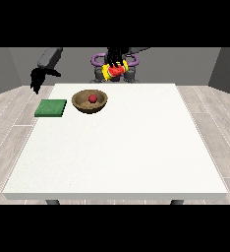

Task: Pick the cup and pour the ball into the bowl, then pick the bowl and place it on the pad

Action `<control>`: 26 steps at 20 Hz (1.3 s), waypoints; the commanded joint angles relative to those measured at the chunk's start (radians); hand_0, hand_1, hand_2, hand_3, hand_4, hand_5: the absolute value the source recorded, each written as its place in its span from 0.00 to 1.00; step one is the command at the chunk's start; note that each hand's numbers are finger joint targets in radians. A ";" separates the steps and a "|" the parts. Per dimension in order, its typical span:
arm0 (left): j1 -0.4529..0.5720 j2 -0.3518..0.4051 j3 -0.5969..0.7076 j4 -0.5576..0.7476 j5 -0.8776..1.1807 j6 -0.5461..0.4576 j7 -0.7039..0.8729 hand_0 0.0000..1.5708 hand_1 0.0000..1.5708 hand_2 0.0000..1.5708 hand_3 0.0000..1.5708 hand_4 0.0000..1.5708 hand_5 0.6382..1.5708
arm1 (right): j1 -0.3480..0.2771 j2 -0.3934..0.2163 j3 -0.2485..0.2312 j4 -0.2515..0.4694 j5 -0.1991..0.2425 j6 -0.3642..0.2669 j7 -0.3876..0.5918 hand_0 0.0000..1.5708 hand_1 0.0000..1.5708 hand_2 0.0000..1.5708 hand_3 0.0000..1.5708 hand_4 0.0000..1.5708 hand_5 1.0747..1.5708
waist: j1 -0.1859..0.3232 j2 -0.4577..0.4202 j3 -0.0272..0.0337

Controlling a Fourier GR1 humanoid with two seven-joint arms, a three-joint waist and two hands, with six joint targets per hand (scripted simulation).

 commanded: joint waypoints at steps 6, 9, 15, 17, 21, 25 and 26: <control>0.167 0.094 0.346 -0.129 0.429 0.182 -0.186 0.55 0.55 1.00 0.99 0.59 0.98 | -0.014 -0.015 -0.036 -0.024 -0.030 -0.044 0.011 0.00 0.00 0.00 0.00 0.26 0.97 | 0.109 0.096 -0.0024; 0.184 0.014 0.445 -0.162 0.625 0.178 -0.234 0.79 0.79 1.00 0.79 0.58 0.97 | -0.002 0.020 -0.035 -0.030 -0.036 -0.047 -0.017 0.00 0.00 0.00 0.00 0.14 0.99 | 0.093 0.160 -0.0033; 0.179 -0.032 0.602 -0.147 0.918 0.166 -0.391 0.33 0.33 0.00 0.00 0.53 0.97 | -0.057 0.060 -0.013 -0.083 -0.053 -0.018 0.004 0.00 0.00 0.00 0.00 0.25 1.00 | 0.025 0.276 -0.0026; 0.230 -0.033 0.636 -0.097 0.979 0.186 -0.498 0.00 0.00 0.00 0.00 0.51 0.98 | -0.083 0.121 0.023 -0.135 -0.035 -0.076 0.033 0.00 0.00 0.00 0.00 0.26 1.00 | 0.013 0.268 -0.0031; 0.260 -0.025 0.686 -0.034 1.110 0.102 -0.579 0.00 0.00 0.00 0.00 0.00 0.94 | -0.088 0.179 0.064 -0.162 -0.017 -0.126 0.085 0.00 0.00 0.00 0.00 0.19 0.96 | -0.022 0.246 -0.0003; 0.330 -0.025 0.670 0.004 1.116 0.094 -0.593 0.00 0.00 0.00 0.00 0.00 0.95 | -0.043 0.200 0.102 -0.154 0.010 -0.139 0.100 0.00 0.00 0.00 0.00 0.01 0.94 | -0.054 0.147 0.0018; 0.281 0.019 0.684 -0.023 1.117 0.073 -0.580 0.00 0.00 0.00 0.00 0.00 0.95 | -0.056 0.153 0.083 -0.110 0.009 -0.102 0.055 0.00 0.00 0.00 0.00 0.00 0.95 | -0.039 0.194 0.0022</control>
